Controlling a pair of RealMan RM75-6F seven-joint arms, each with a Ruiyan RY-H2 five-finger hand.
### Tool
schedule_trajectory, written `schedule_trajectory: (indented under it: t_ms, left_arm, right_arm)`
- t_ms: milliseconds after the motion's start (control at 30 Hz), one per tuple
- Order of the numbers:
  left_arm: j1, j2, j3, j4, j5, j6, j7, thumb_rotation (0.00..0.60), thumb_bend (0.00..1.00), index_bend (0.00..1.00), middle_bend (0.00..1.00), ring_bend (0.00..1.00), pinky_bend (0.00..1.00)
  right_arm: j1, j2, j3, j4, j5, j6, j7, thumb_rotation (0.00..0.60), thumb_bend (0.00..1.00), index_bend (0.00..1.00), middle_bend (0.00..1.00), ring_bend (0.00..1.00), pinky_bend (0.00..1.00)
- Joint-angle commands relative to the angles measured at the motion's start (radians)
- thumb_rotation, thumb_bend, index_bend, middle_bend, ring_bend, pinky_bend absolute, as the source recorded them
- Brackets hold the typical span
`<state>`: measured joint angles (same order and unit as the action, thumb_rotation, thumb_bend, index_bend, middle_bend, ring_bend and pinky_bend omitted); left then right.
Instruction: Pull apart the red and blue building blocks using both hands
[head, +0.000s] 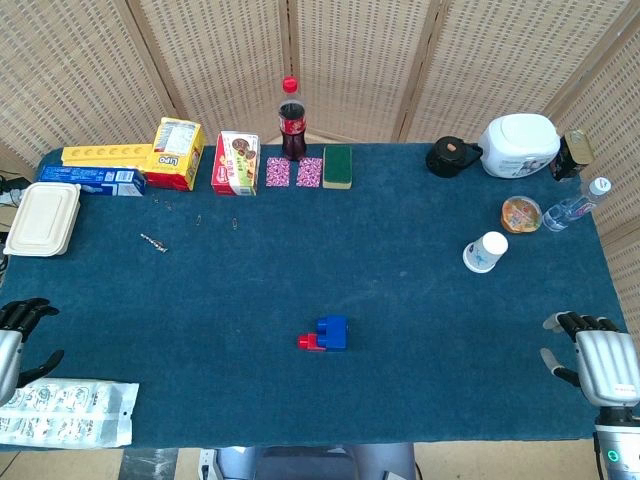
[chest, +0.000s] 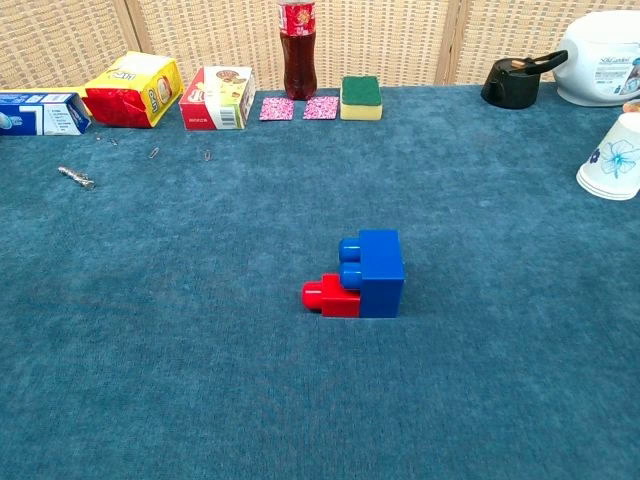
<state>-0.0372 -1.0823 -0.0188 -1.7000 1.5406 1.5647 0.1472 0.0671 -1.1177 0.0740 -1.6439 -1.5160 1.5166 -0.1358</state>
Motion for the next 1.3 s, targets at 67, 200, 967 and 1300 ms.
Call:
schedule_trajectory:
  t_ms: [67, 200, 967, 1300]
  left_arm:
    - [0.001, 0.002, 0.001, 0.001, 0.002, 0.002, -0.002, 0.600, 0.22, 0.37, 0.32, 0.27, 0.33]
    - [0.003, 0.002, 0.001, 0.002, 0.005, 0.004, -0.007, 0.600, 0.22, 0.37, 0.32, 0.27, 0.33]
    - [-0.006, 0.027, -0.010, 0.000, 0.002, -0.011, -0.040, 0.600, 0.22, 0.37, 0.32, 0.27, 0.33]
    - [-0.026, 0.058, -0.021, -0.026, 0.003, -0.033, -0.027, 0.600, 0.22, 0.37, 0.32, 0.27, 0.33]
  right_arm:
    - [0.002, -0.002, -0.001, 0.000, -0.002, -0.003, -0.001, 0.600, 0.28, 0.44, 0.48, 0.50, 0.45]
    - [0.002, -0.003, -0.002, -0.001, -0.001, -0.005, -0.003, 0.600, 0.29, 0.44, 0.48, 0.50, 0.45]
    - [0.130, 0.006, 0.005, -0.053, -0.098, -0.139, 0.307, 0.600, 0.28, 0.38, 0.44, 0.49, 0.46]
    - [0.296, -0.018, 0.008, -0.122, -0.166, -0.325, 0.402, 0.600, 0.23, 0.24, 0.33, 0.41, 0.43]
